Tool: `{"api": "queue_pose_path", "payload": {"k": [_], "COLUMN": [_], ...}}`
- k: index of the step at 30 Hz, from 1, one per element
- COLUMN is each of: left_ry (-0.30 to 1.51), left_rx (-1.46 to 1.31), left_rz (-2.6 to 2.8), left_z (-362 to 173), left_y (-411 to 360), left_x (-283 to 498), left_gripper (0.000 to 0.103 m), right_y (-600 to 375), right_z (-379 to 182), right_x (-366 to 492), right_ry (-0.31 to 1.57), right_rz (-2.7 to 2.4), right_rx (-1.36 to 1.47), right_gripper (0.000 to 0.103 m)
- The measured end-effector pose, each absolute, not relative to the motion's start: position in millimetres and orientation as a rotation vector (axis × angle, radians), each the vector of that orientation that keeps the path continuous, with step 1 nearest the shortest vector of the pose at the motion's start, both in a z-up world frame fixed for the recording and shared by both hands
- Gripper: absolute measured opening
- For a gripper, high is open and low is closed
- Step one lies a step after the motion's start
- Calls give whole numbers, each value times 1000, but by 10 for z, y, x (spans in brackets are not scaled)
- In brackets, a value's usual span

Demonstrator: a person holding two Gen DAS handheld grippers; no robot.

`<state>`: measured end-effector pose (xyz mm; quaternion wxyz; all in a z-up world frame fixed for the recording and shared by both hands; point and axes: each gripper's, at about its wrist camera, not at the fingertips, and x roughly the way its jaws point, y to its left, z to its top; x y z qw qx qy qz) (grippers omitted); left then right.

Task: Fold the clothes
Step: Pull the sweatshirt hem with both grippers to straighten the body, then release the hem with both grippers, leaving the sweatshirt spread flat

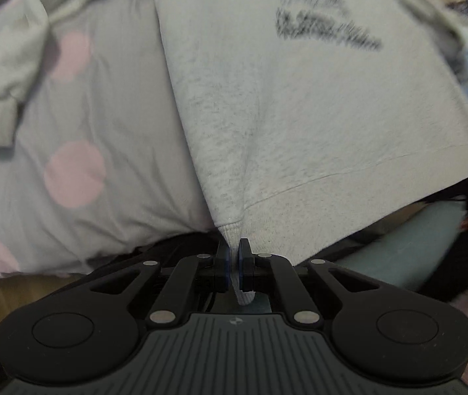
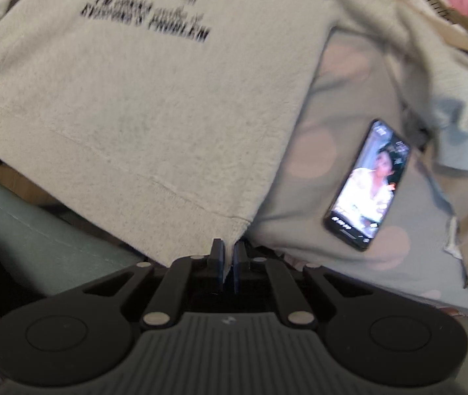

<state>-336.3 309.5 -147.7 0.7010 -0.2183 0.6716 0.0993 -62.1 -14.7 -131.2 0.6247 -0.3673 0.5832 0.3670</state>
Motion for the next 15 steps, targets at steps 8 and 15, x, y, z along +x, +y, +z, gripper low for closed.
{"api": "queue_pose_path", "payload": {"k": [8, 15], "left_ry": [1554, 1353], "left_rx": [-536, -581], "left_rz": [207, 242], "left_z": [-1730, -1334], "left_y": [3130, 3421], "left_x": [-3252, -3273], "left_gripper": [27, 41], "right_y": [45, 88], "right_z": [-1310, -891], "right_x": [-607, -456], "right_ry": [1328, 1187], "right_rz": [855, 865], "right_rx": [-886, -789], "right_gripper": [17, 40]}}
